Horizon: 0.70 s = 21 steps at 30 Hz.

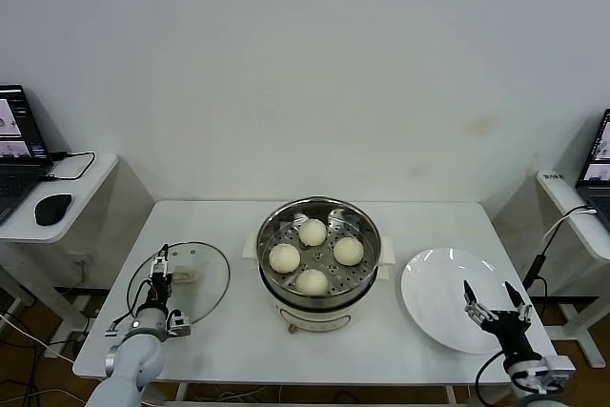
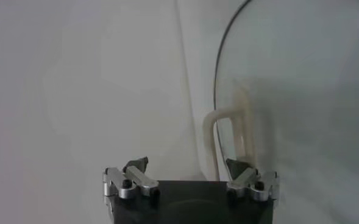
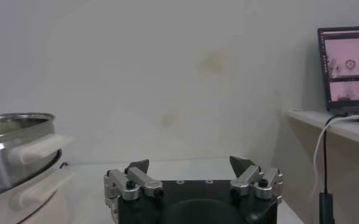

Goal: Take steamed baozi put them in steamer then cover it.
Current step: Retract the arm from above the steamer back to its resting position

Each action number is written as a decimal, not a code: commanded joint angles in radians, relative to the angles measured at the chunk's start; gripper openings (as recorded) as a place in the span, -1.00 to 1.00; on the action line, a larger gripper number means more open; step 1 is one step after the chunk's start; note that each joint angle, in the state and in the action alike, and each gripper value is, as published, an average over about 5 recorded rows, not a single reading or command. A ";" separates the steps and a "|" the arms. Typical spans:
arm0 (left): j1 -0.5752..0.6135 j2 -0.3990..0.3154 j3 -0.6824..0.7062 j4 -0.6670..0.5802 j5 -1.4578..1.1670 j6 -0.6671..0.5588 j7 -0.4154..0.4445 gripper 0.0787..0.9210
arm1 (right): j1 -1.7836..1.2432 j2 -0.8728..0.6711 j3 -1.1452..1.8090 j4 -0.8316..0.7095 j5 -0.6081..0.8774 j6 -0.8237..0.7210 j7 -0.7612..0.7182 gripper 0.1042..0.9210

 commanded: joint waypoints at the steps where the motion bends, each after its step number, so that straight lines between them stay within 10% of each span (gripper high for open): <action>1: -0.013 -0.008 0.004 0.018 -0.026 0.061 -0.013 0.77 | 0.003 0.000 -0.002 -0.013 -0.003 0.004 -0.001 0.76; 21: -0.034 -0.030 0.011 0.034 -0.042 0.058 -0.019 0.73 | -0.002 0.004 -0.002 -0.017 -0.010 0.014 -0.004 0.76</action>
